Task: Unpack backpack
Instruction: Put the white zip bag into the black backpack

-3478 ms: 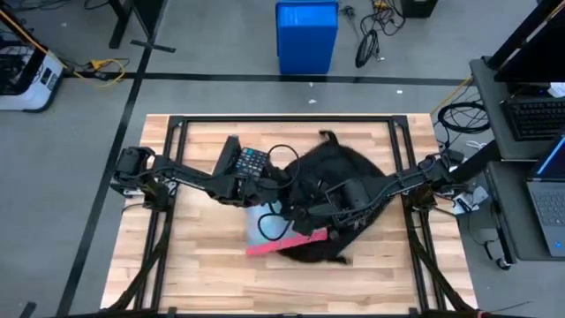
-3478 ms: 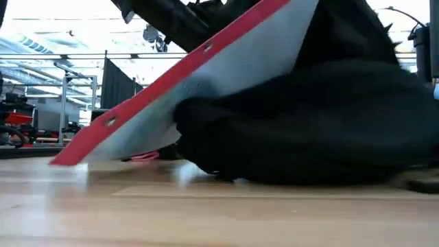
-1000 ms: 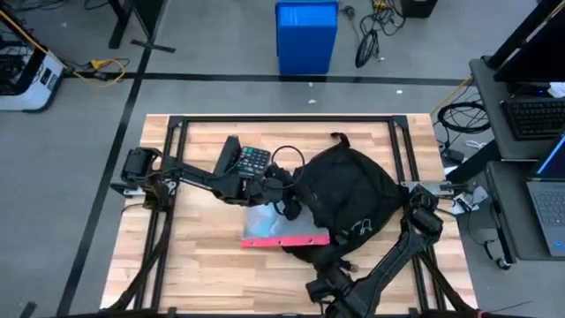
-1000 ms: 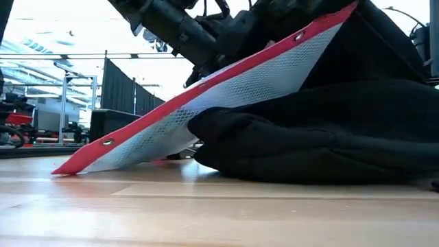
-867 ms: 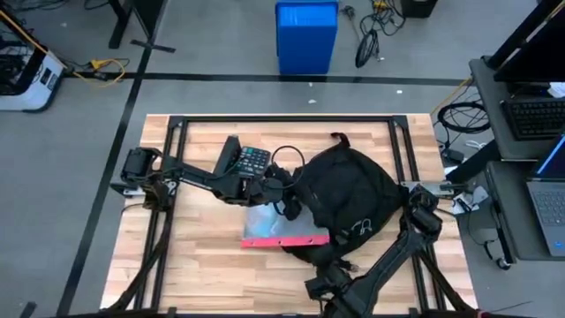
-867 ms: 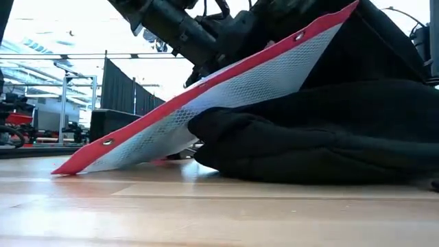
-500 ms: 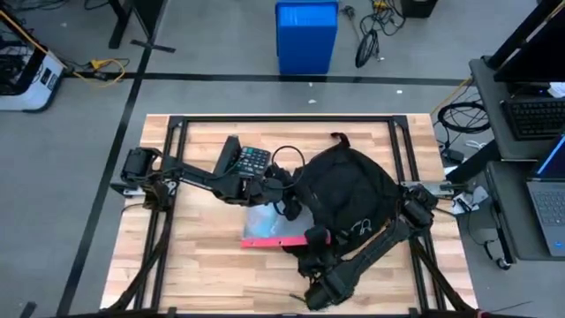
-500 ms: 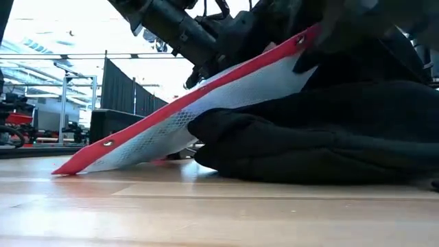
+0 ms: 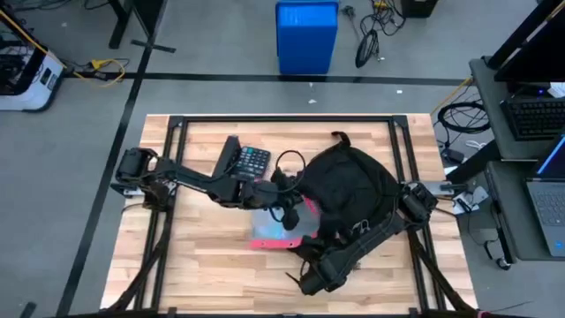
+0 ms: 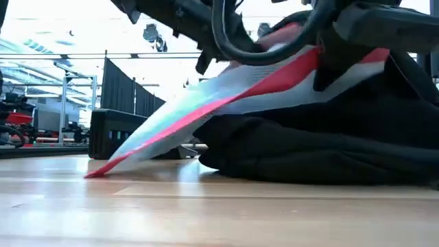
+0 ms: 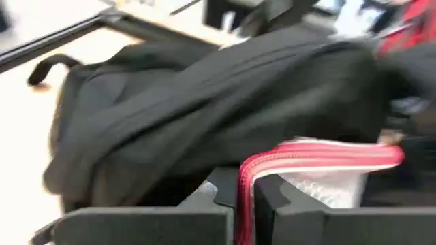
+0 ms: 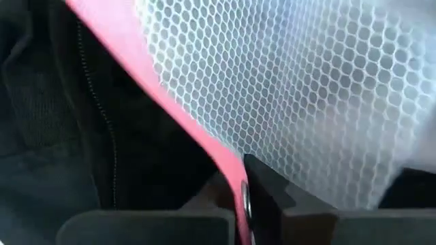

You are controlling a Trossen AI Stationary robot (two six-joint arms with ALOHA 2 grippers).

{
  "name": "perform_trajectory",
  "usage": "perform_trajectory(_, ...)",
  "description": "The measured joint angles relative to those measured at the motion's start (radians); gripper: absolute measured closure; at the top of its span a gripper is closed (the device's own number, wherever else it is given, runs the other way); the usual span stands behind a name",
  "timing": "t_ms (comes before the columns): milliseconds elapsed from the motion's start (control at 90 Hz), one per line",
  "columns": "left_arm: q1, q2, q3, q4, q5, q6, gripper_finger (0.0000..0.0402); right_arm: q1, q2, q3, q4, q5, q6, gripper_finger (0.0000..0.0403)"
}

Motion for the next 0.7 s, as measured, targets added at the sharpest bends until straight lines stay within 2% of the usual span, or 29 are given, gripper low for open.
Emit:
perform_trajectory(167, -0.025, -0.022, 0.036, 0.022, 0.088, 0.067, 0.0402, 0.002, 0.000, 0.000, 0.001, -0.009, 0.086, 0.0403)
perform_trajectory(333, -0.037, -0.048, 0.045, -0.038, 0.188, 0.090, 0.0401, -0.007, -0.001, 0.000, 0.004, -0.094, 0.129, 0.0403)
perform_trajectory(478, -0.049, -0.064, 0.046, -0.167, 0.198, 0.091, 0.0401, -0.007, -0.002, 0.000, 0.006, -0.145, 0.188, 0.0403)
perform_trajectory(700, -0.053, -0.068, 0.046, -0.230, 0.211, 0.116, 0.0402, -0.013, -0.001, 0.000, -0.001, -0.198, 0.212, 0.0403)
